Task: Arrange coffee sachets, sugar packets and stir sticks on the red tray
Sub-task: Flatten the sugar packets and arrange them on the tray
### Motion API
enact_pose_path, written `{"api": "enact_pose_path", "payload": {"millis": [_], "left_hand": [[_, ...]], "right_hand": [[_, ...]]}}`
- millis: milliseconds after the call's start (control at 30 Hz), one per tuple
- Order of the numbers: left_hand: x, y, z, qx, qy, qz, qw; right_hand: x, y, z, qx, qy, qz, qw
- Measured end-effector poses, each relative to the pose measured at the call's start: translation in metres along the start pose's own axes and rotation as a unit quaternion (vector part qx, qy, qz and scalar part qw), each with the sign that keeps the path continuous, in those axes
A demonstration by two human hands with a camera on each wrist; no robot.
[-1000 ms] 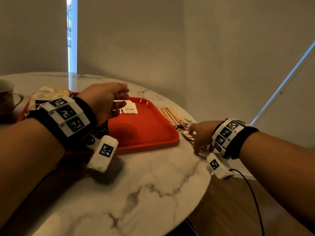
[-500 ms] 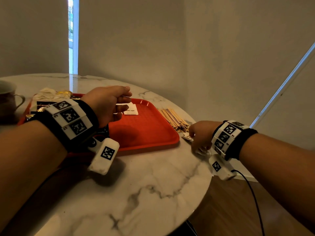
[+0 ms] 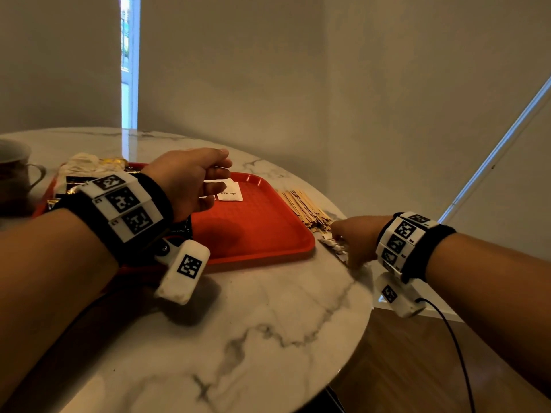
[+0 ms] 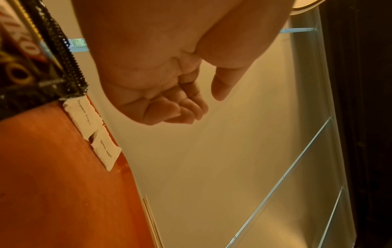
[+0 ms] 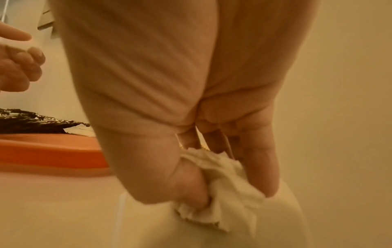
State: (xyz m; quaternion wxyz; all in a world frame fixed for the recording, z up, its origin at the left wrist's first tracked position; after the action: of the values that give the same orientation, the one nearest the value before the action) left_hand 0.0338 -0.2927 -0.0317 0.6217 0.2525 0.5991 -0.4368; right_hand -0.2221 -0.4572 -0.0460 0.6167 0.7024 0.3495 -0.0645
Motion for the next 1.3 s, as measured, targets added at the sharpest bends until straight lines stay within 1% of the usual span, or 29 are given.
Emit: {"api": "enact_pose_path", "payload": {"millis": [200,267,433,600,733,800,967,1033,1133,1233,1300], "left_hand": [[-0.001,0.001,-0.001,-0.006,0.002,0.001,1.000],[-0.001,0.000,-0.001,-0.005,0.004,0.002,1.000],[-0.001,0.001,-0.002,-0.007,0.007,0.000,1.000],[-0.001,-0.001,-0.004,-0.006,0.012,0.001,1.000],[-0.001,-0.001,-0.004,-0.010,0.011,0.005,1.000],[-0.002,0.000,-0.004,-0.013,0.011,0.005,1.000],[-0.003,0.001,-0.004,-0.012,0.011,0.003,1.000],[-0.003,0.001,-0.004,-0.011,0.010,0.005,1.000],[-0.004,0.001,-0.005,-0.010,0.011,0.007,1.000],[-0.004,0.001,-0.005,-0.007,0.014,0.005,1.000],[-0.004,0.001,-0.005,-0.007,0.015,0.001,1.000]], "right_hand": [[0.000,0.009,0.002,-0.063,0.025,0.010,0.998],[0.001,0.009,0.002,-0.071,0.031,0.014,0.997],[0.004,0.002,0.002,-0.042,0.041,0.056,0.997],[0.006,0.000,0.001,-0.050,0.042,0.068,0.996],[0.005,-0.004,0.003,-0.044,0.044,0.092,0.994],[0.003,-0.008,0.007,-0.036,0.034,0.081,0.995],[0.001,-0.016,0.010,-0.001,0.023,0.005,1.000],[0.001,-0.015,0.013,-0.009,0.023,0.002,1.000],[0.002,-0.007,0.015,-0.043,0.025,0.016,0.999],[0.001,-0.003,0.017,-0.035,0.026,0.074,0.996],[0.002,0.000,0.019,-0.049,0.037,0.103,0.993]]}}
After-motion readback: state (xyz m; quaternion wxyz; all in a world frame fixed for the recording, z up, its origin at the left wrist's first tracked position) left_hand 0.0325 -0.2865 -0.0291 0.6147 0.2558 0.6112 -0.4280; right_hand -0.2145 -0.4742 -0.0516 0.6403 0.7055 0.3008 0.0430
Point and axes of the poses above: each hand's wrist, its own z-axis towards the middle knuckle, its own y-axis out of the back of the hand, x = y × z, the point moved 9 cm from there along z, towards the middle knuckle, and after that the axes turned 12 degrees about -y, right-handed, at the moved point
